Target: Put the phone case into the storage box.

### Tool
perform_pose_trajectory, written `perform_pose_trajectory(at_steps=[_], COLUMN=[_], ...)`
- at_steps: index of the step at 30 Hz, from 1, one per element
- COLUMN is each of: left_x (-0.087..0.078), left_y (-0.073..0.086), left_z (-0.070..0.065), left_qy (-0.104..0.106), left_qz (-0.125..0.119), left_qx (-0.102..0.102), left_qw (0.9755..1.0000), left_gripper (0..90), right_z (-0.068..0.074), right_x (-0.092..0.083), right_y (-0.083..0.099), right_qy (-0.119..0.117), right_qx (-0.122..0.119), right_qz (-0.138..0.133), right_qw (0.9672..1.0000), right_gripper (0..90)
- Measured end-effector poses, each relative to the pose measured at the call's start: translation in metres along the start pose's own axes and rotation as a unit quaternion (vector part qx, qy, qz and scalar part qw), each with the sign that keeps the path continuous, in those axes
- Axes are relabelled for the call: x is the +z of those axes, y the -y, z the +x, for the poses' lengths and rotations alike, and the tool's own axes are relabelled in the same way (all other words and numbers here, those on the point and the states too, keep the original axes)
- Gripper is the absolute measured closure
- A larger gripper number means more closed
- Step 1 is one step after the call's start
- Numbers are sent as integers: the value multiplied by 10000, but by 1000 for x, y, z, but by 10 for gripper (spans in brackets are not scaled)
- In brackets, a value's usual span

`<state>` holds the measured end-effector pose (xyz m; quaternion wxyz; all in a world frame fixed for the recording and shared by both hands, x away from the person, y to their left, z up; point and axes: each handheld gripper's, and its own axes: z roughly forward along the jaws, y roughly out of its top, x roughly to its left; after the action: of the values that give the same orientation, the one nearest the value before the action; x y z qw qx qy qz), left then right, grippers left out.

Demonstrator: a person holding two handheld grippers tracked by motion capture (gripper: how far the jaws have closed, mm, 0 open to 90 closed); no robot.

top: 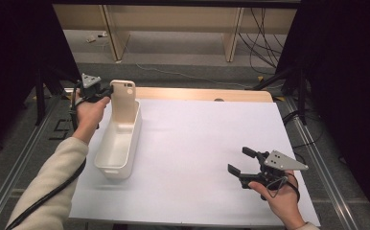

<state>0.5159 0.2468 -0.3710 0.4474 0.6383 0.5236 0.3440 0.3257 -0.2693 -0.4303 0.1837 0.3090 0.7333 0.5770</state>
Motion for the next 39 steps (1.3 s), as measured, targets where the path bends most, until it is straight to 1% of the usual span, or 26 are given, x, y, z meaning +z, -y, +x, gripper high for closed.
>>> perform_pose_trajectory(at_steps=[3, 4, 9, 11, 12, 13, 15, 16, 17, 23, 25, 30, 31, 32, 33, 36, 38, 39], left_x=[1, 1, 4, 4, 5, 5, 5, 5, 5, 7, 7, 9, 9, 9, 10, 10, 10, 10], left_y=[0, 1, 1, 2, 2, 3, 3, 3, 4, 4, 5, 6, 6, 6, 6, 6, 6, 6], left_z=[0, 0, 0, 0, 0, 0, 1, 1, 1, 1, 1, 0, 0, 0, 0, 0, 0, 0], left_qy=[2, 8, 2, 1, -14, -9, 1, -9, -7, 1, 0, -9, -7, -14, -15, 0, 3, 9], left_qz=[23, 24, 62, 67, 67, 74, 89, 95, 98, 120, 129, 160, 165, 176, 179, 183, 180, 183], left_qx=[13, 14, 23, 17, 3, -4, 7, -1, -6, 15, 23, 19, 23, 26, 31, 49, 63, 60], left_qw=[10000, 10000, 10000, 10000, 10000, 10000, 10000, 10000, 10000, 9999, 9999, 9999, 9999, 9998, 9998, 9998, 9998, 9998], left_gripper=[865, 865, 865, 865, 865, 865, 865, 865, 865, 865, 865, 865, 865, 865, 865, 865, 865, 865], right_z=[0, 0, 0, 0, 0, 0, 0, 0, 0, 1, 0, 1, 0, 1, 0, 1, 1, 1], right_x=[1, 1, 1, 0, 2, 2, 0, 1, 2, 2, 1, 2, 1, 2, 1, 1, 1, 3], right_y=[0, 0, 0, 0, 1, 1, 0, 0, 1, 1, 1, 1, 0, 1, 1, 1, 0, 1], right_qy=[22, 13, 9, -39, -61, -50, -46, -49, -63, -65, -70, -68, -42, 14, -52, -60, -55, -84], right_qx=[-42, 2, -2, -3, 17, 14, -13, -9, 15, 14, 12, 12, -3, 4, 20, 8, 7, 35], right_qz=[-111, -87, -91, -8, -91, -95, -9, -11, -87, -94, -56, -94, -32, -132, -31, -10, -11, -98], right_qw=[9999, 10000, 10000, 10000, 9999, 9999, 10000, 10000, 9999, 9999, 10000, 9999, 10000, 9999, 10000, 10000, 10000, 9999], right_gripper=[170, 170, 170, 170, 170, 170, 170, 170, 170, 171, 171, 171, 171, 171, 171, 171, 171, 171])
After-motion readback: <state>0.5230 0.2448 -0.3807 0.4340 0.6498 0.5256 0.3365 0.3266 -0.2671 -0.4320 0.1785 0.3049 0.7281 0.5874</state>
